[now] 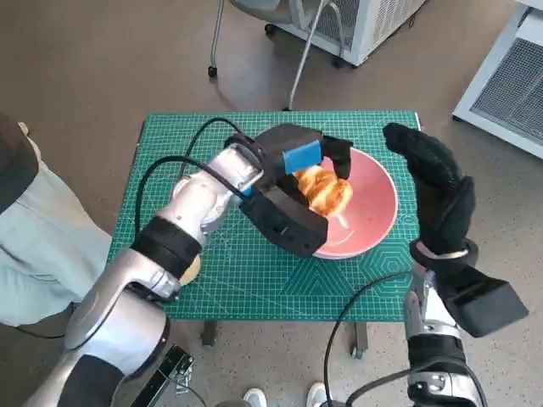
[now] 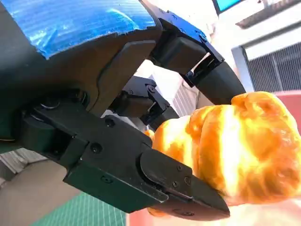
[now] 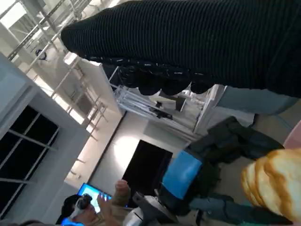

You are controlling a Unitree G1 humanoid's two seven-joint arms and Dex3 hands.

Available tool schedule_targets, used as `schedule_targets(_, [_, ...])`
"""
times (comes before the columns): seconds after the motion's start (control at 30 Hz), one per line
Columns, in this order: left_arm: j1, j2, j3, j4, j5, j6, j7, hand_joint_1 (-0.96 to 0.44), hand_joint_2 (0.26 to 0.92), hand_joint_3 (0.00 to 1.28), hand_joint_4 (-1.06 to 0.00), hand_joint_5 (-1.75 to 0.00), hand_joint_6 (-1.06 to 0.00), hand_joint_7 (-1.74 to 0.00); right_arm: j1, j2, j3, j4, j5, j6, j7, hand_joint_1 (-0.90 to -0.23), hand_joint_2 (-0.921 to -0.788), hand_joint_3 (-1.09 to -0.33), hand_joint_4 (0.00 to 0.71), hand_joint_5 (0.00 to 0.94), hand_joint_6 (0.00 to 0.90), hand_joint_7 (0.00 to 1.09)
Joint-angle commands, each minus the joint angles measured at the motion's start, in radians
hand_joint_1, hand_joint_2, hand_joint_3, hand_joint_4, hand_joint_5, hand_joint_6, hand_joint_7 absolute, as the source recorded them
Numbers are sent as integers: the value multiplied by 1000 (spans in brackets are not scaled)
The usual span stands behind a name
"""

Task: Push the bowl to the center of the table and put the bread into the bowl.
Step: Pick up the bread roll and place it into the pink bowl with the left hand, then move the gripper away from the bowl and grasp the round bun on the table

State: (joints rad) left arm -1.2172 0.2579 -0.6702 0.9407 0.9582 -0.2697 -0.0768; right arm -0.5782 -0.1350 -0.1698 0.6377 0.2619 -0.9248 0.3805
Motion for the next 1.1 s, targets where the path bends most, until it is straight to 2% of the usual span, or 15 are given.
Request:
schedule_targets(0.03, [-9, -3, 18, 25, -44, -29, -15, -67, 917, 236, -445, -1283, -495, -1287, 35, -3, -7, -3, -13, 2, -14, -582, -921, -671, 376, 8, 122, 674])
schedule_targets(0.07, [-6, 2, 20, 24, -54, -37, -29, -165, 918, 280, -421, -993, -445, -1385, 39, -2, -7, -10, -16, 5, -19, -583, -921, -670, 377, 8, 123, 672])
schedule_targets(0.1, [-4, 5, 22, 24, -61, -43, -39, -106, 910, 247, -391, -695, -386, -1105, 41, -1, -6, -15, -18, 7, -22, -583, -921, -669, 377, 8, 125, 669])
schedule_targets(0.13, [-4, 10, 21, 24, -66, -51, -48, -67, 914, 206, -391, -468, -397, -829, 42, 0, -6, -16, -23, 8, -28, -583, -921, -669, 377, 8, 126, 667])
schedule_targets(0.17, [-4, 15, 21, 23, -69, -57, -56, -55, 910, 187, -376, -375, -390, -716, 44, 0, -6, -20, -26, 9, -32, -582, -921, -669, 377, 8, 126, 666])
schedule_targets(0.2, [-5, 22, 26, 16, -79, -62, -81, -38, 914, 144, -354, -240, -392, -529, 42, 0, -6, -17, -31, 8, -36, -582, -921, -669, 377, 8, 127, 664])
schedule_targets(0.23, [-6, 28, 29, 10, -86, -66, -100, -27, 910, 110, -298, -153, -371, -392, 42, 0, -6, -15, -34, 8, -40, -581, -921, -669, 377, 8, 128, 663])
schedule_targets(0.3, [-6, 44, 40, -13, -105, -66, -144, -24, 903, 77, -235, -78, -346, -267, 38, -1, -7, -9, -40, 7, -45, -581, -921, -669, 377, 7, 129, 660])
schedule_targets(0.43, [8, 77, 69, -81, -139, -48, -213, -58, 885, 38, -171, -17, -318, -150, 31, 2, -5, -1, -41, 5, -45, -578, -921, -670, 378, 7, 132, 655])
schedule_targets(0.57, [27, 111, 108, -169, -180, -18, -297, -89, 875, 23, -167, -9, -333, -131, 23, 6, -2, 8, -38, 8, -43, -576, -921, -671, 378, 6, 135, 651])
schedule_targets(0.7, [58, 154, 157, -288, -225, 21, -374, -124, 876, 14, -205, -18, -394, -180, 20, 15, 5, 3, -34, 15, -41, -571, -921, -677, 376, 5, 137, 653])
schedule_targets(0.73, [67, 166, 171, -316, -238, 27, -392, -128, 877, 12, -211, -16, -386, -217, 19, 17, 6, 3, -32, 16, -40, -571, -921, -678, 375, 5, 136, 653])
schedule_targets(0.83, [95, 200, 209, -394, -273, 38, -431, -141, 871, 9, -260, -12, -298, -560, 17, 23, 10, 1, -31, 19, -41, -569, -921, -683, 378, 6, 135, 659])
schedule_targets(0.9, [119, 225, 234, -455, -295, 43, -454, -143, 870, 6, -287, -18, -284, -664, 15, 27, 13, 2, -33, 20, -41, -568, -921, -685, 379, 6, 134, 663])
schedule_targets(1.1, [222, 321, 328, -669, -364, 55, -511, -136, 867, 2, -331, -31, -286, -799, 19, 36, 29, -4, -40, 19, -36, -567, -921, -690, 377, 4, 109, 683])
